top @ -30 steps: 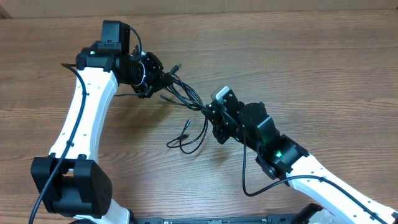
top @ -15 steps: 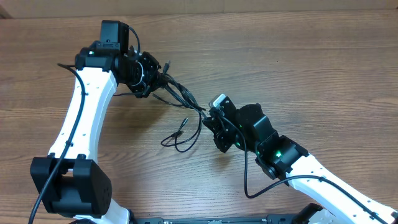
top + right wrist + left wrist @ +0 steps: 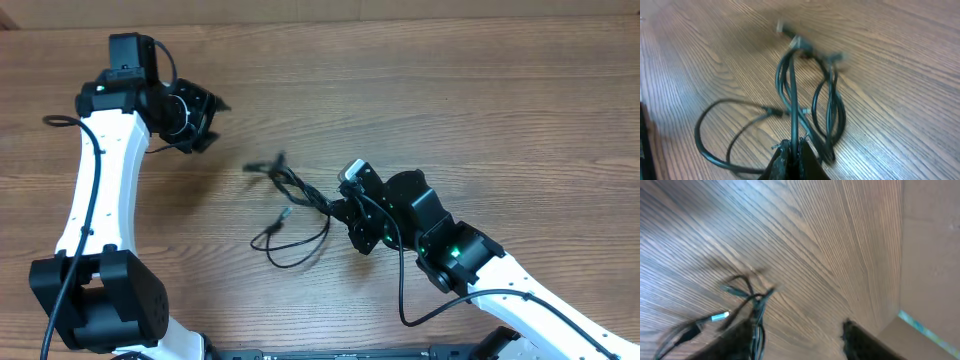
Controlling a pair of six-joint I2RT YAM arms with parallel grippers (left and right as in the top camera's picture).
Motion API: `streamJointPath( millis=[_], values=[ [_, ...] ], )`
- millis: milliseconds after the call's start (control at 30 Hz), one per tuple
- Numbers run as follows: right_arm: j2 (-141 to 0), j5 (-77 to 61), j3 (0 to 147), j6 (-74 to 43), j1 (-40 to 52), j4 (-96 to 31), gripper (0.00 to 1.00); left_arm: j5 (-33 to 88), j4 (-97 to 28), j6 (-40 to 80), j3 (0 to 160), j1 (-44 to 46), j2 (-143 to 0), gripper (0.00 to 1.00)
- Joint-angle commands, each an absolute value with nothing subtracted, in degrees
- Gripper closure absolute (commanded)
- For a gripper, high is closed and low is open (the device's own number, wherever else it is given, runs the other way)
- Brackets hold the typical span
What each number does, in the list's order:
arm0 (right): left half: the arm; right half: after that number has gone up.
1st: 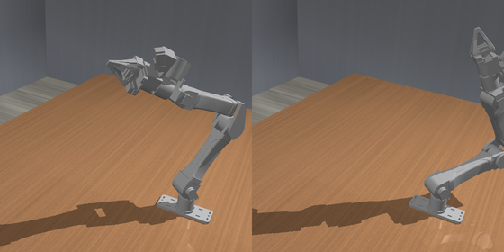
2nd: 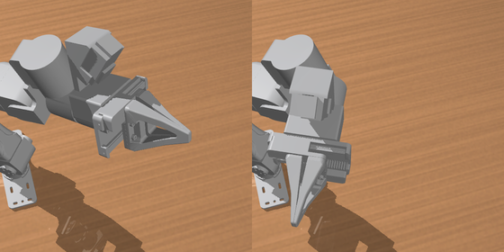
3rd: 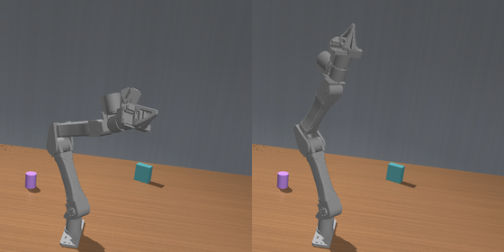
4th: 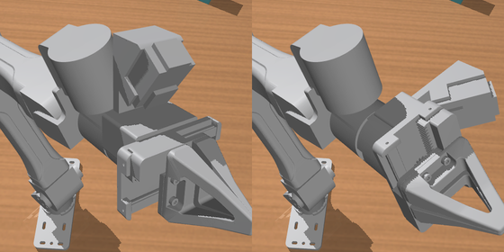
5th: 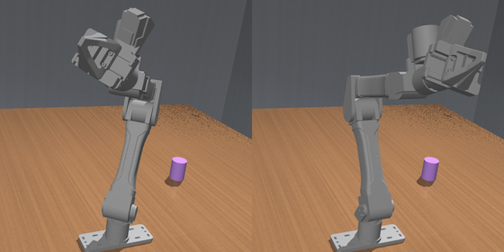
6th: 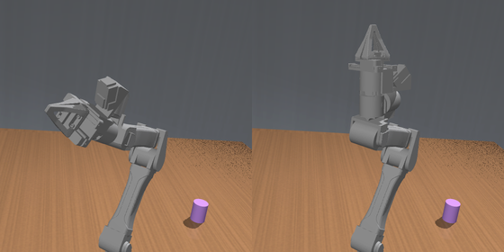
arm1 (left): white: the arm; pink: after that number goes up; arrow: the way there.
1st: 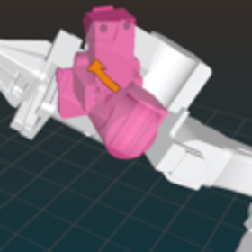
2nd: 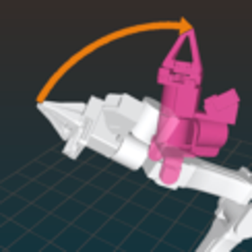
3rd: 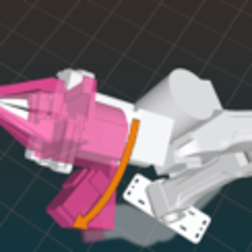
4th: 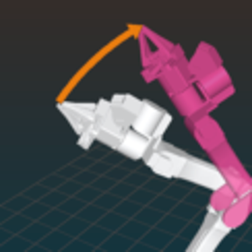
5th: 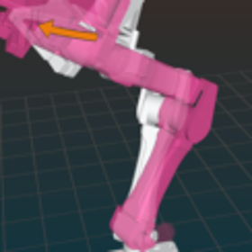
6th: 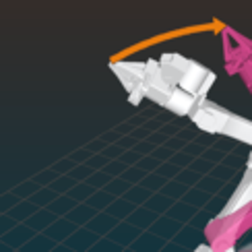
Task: Untangle cables
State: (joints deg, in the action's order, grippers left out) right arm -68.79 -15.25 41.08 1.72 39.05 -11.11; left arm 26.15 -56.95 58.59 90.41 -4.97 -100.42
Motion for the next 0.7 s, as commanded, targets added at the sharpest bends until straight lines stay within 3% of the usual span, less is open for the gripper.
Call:
streamJointPath(
  millis=[0,100,200,667],
  values=[
    [-67.2,-16.0,41.3,1.6,39.1,-10.4,0.96,25.1,-56.8,58.8,91.0,-4.2,-100.4,0.32],
    [-67.2,-16.0,41.3,1.6,39.1,-10.1,0.96,25.1,-56.8,58.7,91.0,-4.1,-100.4,0.26],
    [-67.2,-16.0,41.3,1.5,39.1,-6.6,0.96,25.1,-57.6,57.9,91.0,-4.1,-100.4,0.14],
    [-67.2,-15.9,41.3,-7.6,39.1,20.7,0.96,25.5,-59.1,38.7,91.0,2.9,-100.4,0.04]
  ],
)
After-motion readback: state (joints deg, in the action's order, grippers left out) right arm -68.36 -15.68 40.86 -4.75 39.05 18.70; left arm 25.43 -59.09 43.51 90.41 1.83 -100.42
